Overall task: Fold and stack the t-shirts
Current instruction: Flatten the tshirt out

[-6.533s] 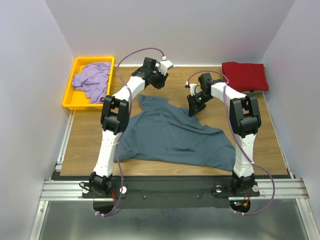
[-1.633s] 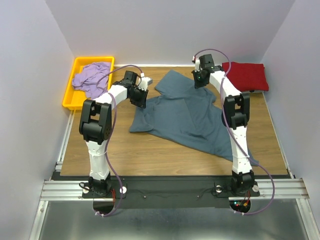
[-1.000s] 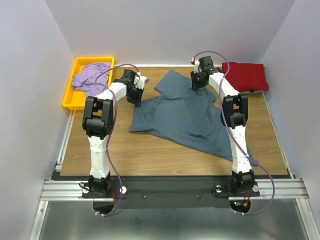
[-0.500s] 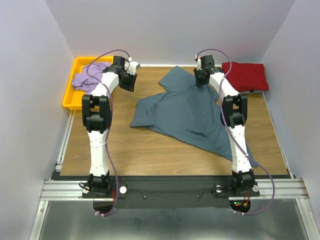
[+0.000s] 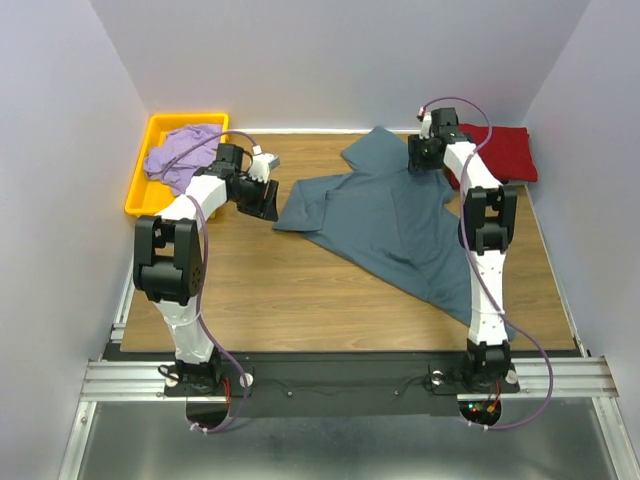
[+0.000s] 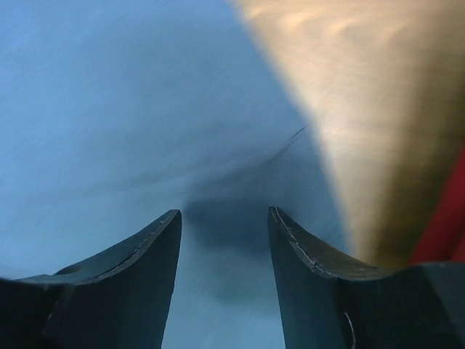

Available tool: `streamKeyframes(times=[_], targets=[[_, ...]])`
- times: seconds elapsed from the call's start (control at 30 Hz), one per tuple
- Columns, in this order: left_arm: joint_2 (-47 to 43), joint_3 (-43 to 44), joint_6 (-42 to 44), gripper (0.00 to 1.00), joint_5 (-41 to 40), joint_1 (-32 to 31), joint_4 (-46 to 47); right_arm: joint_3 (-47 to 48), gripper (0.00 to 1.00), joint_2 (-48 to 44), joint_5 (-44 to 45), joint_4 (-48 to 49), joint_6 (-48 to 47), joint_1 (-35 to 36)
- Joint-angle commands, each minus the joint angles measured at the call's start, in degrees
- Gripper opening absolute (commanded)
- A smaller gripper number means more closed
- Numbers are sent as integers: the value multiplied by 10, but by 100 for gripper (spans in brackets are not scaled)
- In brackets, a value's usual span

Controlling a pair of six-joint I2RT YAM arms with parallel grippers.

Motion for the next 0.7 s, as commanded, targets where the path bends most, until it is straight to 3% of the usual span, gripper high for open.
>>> streamKeyframes(times=[0.0, 0.23, 0.33, 0.67], targets=[[8, 2, -29, 61, 42, -4, 35, -49, 57, -120, -115, -9, 19, 5], [47, 35, -44, 58, 33, -11, 45, -133, 47, -178, -211, -11, 38, 19], [55, 41, -49, 57, 33, -11, 49, -158, 42, -168, -200, -13, 39, 41], [48, 42, -37, 58, 20, -11, 44, -158, 44, -115, -149, -12, 38, 65]])
